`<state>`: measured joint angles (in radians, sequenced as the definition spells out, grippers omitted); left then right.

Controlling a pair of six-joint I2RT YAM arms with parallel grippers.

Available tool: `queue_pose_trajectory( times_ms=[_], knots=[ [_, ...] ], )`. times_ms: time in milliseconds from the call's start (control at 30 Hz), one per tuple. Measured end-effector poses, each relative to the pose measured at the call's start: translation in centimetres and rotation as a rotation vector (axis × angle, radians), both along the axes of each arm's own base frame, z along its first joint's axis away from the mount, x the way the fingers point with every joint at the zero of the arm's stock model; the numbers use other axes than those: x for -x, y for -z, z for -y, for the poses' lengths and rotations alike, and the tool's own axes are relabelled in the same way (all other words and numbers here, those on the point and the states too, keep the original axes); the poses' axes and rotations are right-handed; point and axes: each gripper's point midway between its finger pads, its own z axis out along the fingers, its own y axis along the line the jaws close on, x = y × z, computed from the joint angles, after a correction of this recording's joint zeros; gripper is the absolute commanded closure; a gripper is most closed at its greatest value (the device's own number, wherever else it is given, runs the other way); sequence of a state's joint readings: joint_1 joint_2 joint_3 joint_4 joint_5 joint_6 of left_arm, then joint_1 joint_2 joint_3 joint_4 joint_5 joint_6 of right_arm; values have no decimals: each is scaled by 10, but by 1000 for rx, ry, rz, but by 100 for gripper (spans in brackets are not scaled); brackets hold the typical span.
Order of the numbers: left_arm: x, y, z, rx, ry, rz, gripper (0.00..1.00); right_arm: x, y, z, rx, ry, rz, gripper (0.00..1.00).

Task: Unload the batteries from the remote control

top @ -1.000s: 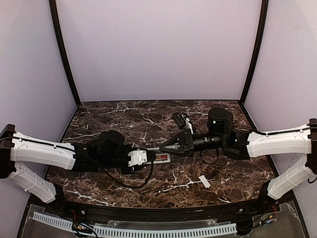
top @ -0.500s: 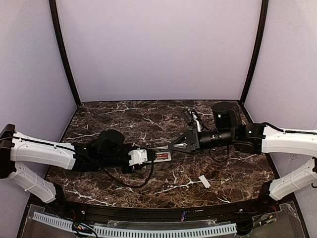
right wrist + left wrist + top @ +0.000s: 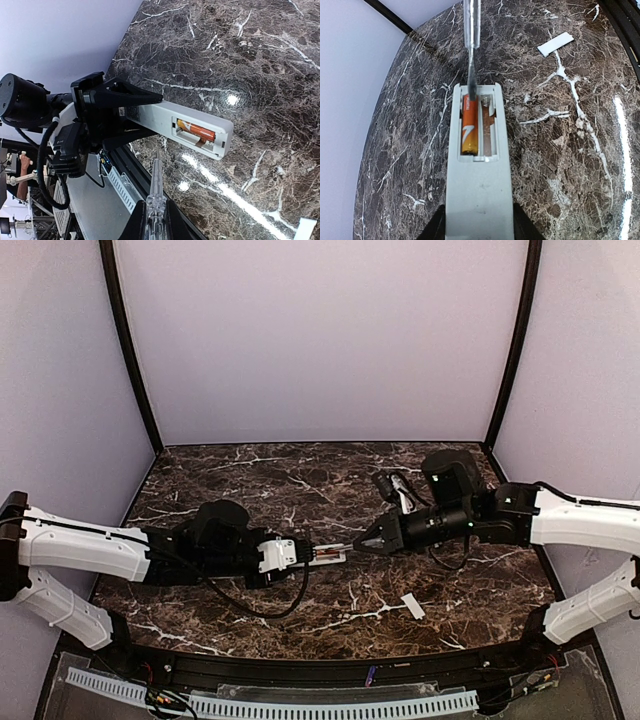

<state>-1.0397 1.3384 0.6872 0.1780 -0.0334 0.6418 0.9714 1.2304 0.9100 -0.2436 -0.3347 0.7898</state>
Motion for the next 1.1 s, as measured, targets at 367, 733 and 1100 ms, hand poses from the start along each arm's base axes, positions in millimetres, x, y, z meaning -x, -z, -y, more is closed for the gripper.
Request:
queue_pose_trajectory(
  times_ms=[367, 733, 1100],
  knots=[
    [0, -6, 0, 23, -10, -3, 100, -3, -14, 18, 9, 60, 56, 100],
    [0, -2, 3, 87, -91, -126, 100, -3, -11, 43, 21, 141, 80, 100],
    [0, 5, 1, 187, -268, -217, 100, -1, 9, 55, 71, 173, 52, 100]
  ],
)
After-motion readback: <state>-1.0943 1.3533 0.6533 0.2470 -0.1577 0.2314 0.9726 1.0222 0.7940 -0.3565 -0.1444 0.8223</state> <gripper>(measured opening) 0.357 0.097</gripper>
